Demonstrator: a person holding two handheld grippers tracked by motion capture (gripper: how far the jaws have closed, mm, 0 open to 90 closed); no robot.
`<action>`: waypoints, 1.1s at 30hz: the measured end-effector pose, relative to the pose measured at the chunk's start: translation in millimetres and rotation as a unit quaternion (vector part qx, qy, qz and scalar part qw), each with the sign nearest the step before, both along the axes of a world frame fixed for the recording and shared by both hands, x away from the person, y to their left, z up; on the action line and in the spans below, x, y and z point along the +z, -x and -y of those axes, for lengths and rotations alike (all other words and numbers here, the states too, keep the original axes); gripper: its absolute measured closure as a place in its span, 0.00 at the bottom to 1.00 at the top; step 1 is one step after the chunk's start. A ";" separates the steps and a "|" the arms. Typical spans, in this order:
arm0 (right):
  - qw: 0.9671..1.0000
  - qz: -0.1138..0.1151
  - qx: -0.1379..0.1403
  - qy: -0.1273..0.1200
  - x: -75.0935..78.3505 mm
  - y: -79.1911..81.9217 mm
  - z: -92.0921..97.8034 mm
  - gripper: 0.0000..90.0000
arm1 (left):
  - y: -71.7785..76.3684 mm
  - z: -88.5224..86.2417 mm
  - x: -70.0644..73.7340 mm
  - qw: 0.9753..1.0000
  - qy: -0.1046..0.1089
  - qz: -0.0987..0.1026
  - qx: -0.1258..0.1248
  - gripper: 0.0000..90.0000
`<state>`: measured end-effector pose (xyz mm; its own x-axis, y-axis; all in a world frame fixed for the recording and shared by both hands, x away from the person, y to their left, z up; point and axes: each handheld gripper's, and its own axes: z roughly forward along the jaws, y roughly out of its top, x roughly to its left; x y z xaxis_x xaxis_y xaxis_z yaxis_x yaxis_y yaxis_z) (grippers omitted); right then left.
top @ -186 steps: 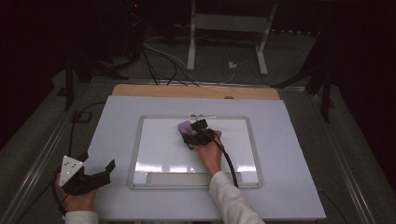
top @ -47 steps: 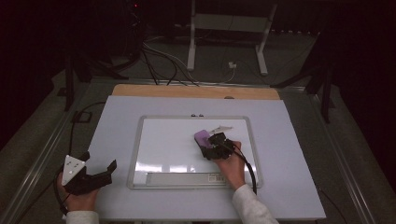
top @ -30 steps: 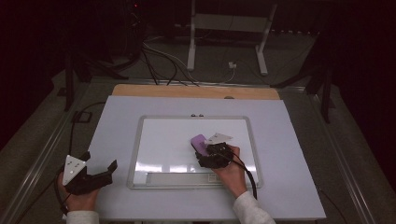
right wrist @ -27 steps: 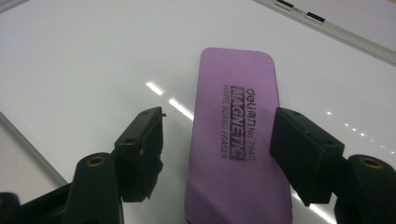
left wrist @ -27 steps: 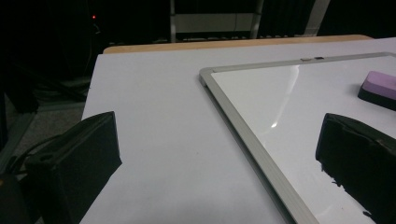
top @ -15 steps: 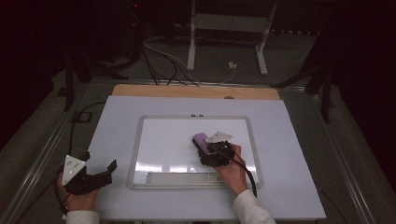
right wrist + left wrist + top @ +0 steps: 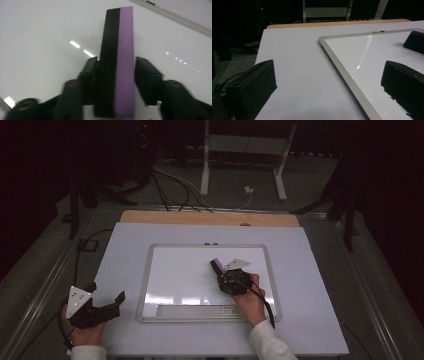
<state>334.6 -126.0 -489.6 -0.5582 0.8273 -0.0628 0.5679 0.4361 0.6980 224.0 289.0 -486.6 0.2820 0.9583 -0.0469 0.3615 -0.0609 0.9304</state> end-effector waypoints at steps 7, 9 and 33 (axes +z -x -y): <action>1.000 0.010 -0.007 -0.011 5.7 1.6 3.0 0.71 | -0.2 -0.2 -0.2 1.000 -0.002 -0.001 0.000 0.01; 1.000 0.013 -0.009 -0.016 8.0 2.6 4.5 0.71 | -0.1 0.2 -0.2 1.000 -0.002 -0.001 -0.001 0.01; 0.996 0.033 -0.061 -0.055 32.9 25.8 43.3 0.71 | -0.4 0.7 -0.5 1.000 -0.003 -0.002 -0.001 0.01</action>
